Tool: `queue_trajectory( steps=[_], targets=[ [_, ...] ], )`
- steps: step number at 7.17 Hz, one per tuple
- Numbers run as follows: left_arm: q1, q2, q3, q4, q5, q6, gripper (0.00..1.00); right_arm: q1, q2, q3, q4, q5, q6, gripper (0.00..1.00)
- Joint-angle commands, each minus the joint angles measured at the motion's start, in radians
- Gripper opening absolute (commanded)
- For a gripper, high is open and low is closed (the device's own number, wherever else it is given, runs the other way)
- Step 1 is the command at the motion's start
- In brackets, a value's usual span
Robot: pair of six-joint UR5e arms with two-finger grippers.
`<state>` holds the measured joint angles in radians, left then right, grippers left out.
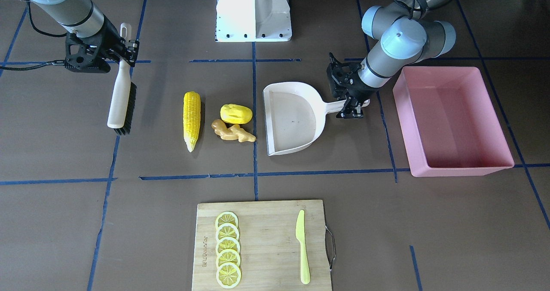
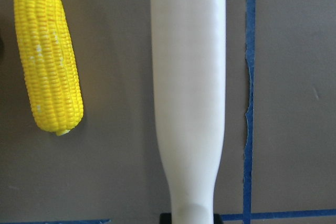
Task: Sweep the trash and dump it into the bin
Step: 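Move the brush with the right gripper behind the corn, potato and ginger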
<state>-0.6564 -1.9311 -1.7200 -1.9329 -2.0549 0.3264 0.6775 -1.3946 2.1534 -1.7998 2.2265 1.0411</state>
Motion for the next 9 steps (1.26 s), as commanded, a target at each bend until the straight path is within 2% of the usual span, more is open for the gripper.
queue_trajectory(
  steps=[1,5,7,9],
  targets=[
    [0.003,-0.022,-0.006,0.017,0.009,0.0,0.0,-0.035,0.014,-0.029,-0.003,-0.004,0.0,0.0],
    [0.024,-0.037,-0.018,0.065,0.01,0.0,0.0,-0.09,0.057,-0.101,-0.003,-0.014,0.0,0.0],
    [0.046,-0.034,-0.016,0.08,0.012,0.0,0.0,-0.105,0.176,-0.17,-0.059,-0.036,0.0,0.0],
    [0.046,-0.037,-0.016,0.081,0.012,0.0,0.0,-0.116,0.209,-0.184,-0.082,-0.037,0.003,0.0]
  ],
)
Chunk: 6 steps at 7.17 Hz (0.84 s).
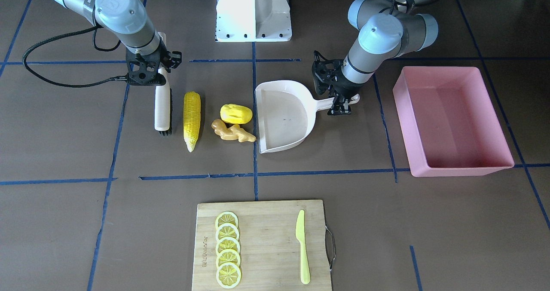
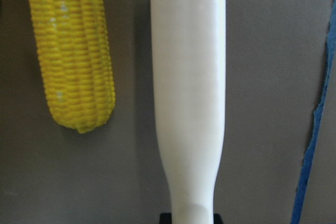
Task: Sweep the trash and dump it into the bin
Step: 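Move the brush with the right gripper behind the corn, potato and ginger, then sweep the corn, potato and ginger into the dustpan with the right gripper's brush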
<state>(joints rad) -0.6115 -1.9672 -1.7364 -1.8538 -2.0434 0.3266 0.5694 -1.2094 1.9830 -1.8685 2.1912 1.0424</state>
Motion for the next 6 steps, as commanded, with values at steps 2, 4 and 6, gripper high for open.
queue_trajectory(
  steps=[2,4,6],
  targets=[
    [0.001,-0.001,-0.002,0.002,0.002,0.0,0.0,-0.013,0.039,-0.021,-0.011,-0.002,0.016,0.0],
    [-0.001,-0.001,0.0,0.002,0.002,0.0,0.0,-0.029,0.118,-0.097,-0.011,-0.004,0.018,0.0],
    [-0.001,-0.001,0.0,0.002,0.002,0.0,0.0,-0.031,0.157,-0.154,-0.001,-0.007,0.018,0.0]
  ],
)
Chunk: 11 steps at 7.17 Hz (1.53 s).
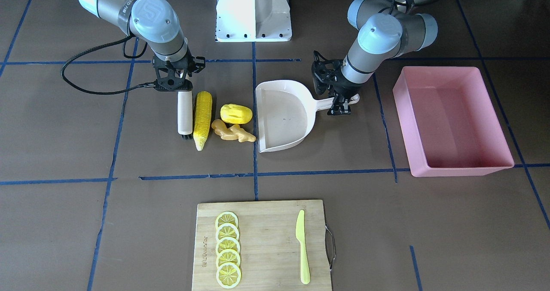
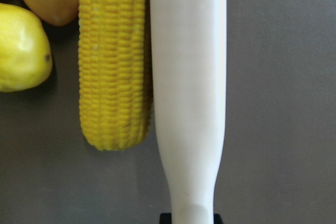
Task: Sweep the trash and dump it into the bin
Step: 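Sweep the corn, potato and ginger into the dustpan with the right gripper's brush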
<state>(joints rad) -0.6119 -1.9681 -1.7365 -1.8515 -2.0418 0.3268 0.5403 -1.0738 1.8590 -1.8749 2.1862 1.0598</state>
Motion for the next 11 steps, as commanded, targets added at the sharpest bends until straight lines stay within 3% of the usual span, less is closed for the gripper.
queue_trajectory(
  steps=[1,7,11],
  targets=[
    [0.001,0.0,0.002,0.0,0.0,0.0,0.0,-0.003,0.055,-0.044,0.005,-0.002,0.002,0.0],
    [0.001,0.0,0.003,0.012,0.0,0.0,0.0,-0.075,0.326,-0.234,0.008,-0.002,0.092,0.0],
    [0.003,-0.002,0.005,0.012,0.002,-0.003,0.0,-0.085,0.429,-0.374,0.102,-0.002,0.112,0.0]
  ],
)
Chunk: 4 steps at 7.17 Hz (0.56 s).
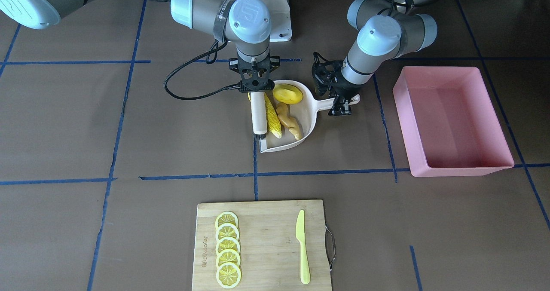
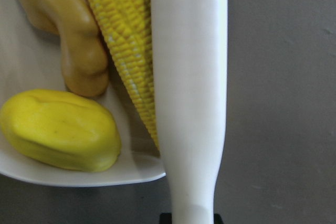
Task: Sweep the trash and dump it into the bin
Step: 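Sweep the corn, potato and ginger into the dustpan with the right gripper's brush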
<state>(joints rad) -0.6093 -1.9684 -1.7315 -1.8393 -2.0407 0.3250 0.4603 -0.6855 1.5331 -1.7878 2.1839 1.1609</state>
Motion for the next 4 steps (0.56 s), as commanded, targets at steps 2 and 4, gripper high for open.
queue_trajectory(
  steps=[2,4],
  targets=[
    [0.0,-0.001,0.003,0.0,-0.001,-0.001,0.0,-0.005,0.078,-0.056,0.015,0.002,0.04,0.0],
    [0.0,-0.001,0.01,-0.001,-0.007,-0.001,0.0,-0.003,0.08,-0.051,0.015,0.002,0.054,0.0]
  ],
)
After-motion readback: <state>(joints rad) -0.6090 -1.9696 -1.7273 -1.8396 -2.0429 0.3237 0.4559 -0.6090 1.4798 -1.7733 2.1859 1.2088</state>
